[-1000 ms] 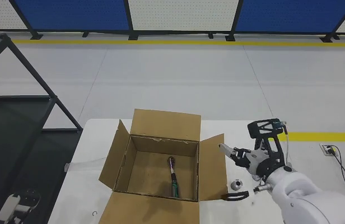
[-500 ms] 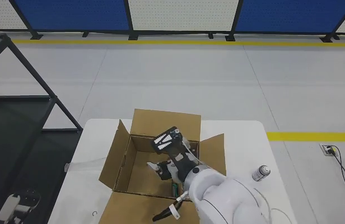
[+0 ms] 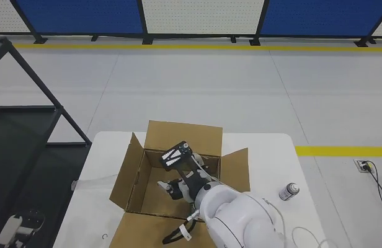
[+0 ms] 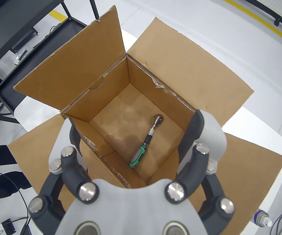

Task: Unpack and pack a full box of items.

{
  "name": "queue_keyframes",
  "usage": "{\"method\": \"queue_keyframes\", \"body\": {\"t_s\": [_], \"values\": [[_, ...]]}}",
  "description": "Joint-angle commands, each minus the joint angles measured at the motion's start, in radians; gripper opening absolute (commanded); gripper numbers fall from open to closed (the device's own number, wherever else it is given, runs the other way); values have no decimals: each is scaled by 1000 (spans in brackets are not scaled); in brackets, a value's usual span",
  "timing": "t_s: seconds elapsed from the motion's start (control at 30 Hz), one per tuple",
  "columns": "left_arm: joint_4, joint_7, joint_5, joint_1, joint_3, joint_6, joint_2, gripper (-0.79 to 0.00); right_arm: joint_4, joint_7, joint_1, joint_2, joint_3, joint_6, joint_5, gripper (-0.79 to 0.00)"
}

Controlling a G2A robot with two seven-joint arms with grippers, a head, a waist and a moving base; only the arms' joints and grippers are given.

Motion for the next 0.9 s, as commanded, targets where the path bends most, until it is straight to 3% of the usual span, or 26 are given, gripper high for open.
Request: {"method": "queue_keyframes", "body": {"t_s": [0.0,0.2,0.5,0.53,0.57,0.63,0.77,0.87], "values": [[0,0,0,0,0,0,0,0,64,-34,-12,-2,-10,-21,19,0],[0,0,0,0,0,0,0,0,321,1,94,-38,-78,61,-8,0],[0,0,0,0,0,0,0,0,681,74,219,-97,-123,105,123,0],[0,0,0,0,0,0,0,0,703,79,226,-102,-128,111,129,-114],[0,0,0,0,0,0,0,0,726,82,229,-106,-130,117,138,-157],[0,0,0,0,0,0,0,0,778,92,243,-116,-142,132,132,-151],[0,0,0,0,0,0,0,0,864,80,263,-135,-153,136,162,-326],[0,0,0,0,0,0,0,0,921,57,271,-147,-151,132,193,-397]]}}
